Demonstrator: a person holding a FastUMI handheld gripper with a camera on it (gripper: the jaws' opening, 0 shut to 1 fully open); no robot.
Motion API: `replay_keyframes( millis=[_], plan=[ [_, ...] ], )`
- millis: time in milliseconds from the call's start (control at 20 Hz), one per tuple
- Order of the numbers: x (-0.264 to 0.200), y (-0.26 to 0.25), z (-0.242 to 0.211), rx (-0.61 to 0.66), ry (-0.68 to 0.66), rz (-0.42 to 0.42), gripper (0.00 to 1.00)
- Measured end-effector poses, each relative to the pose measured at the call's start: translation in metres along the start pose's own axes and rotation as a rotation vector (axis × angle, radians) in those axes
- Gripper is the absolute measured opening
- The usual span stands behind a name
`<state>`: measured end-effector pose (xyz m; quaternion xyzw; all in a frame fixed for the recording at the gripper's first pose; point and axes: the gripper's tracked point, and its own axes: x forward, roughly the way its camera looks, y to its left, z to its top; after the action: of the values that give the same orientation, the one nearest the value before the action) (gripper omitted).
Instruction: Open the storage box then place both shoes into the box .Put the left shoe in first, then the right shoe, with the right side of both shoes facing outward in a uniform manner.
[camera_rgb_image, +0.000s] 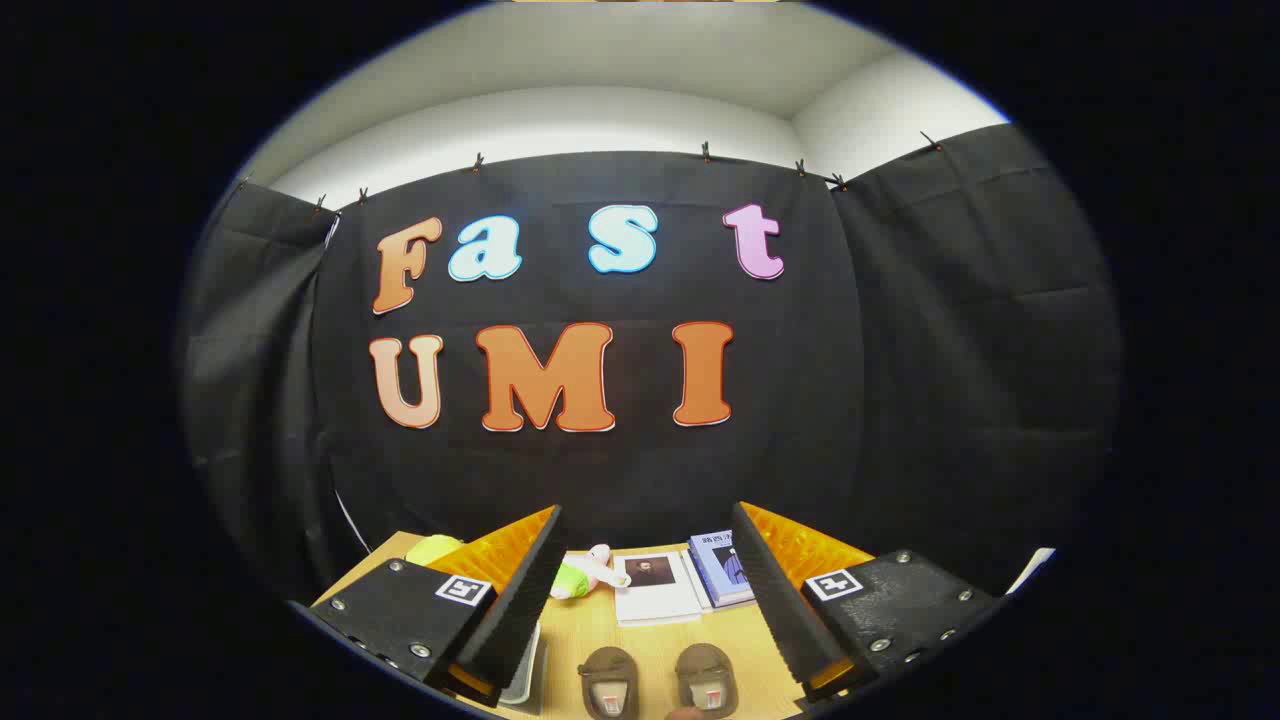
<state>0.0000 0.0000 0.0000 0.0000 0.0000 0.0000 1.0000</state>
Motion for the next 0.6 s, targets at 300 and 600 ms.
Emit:
replay_keyframes(
  millis=[300,600],
  plan=[
    [0.0,-0.01,-0.002,-0.018,0.014,-0.039,0.98],
    [-0.003,-0.019,0.005,-0.05,-0.002,-0.069,0.98]
  ],
)
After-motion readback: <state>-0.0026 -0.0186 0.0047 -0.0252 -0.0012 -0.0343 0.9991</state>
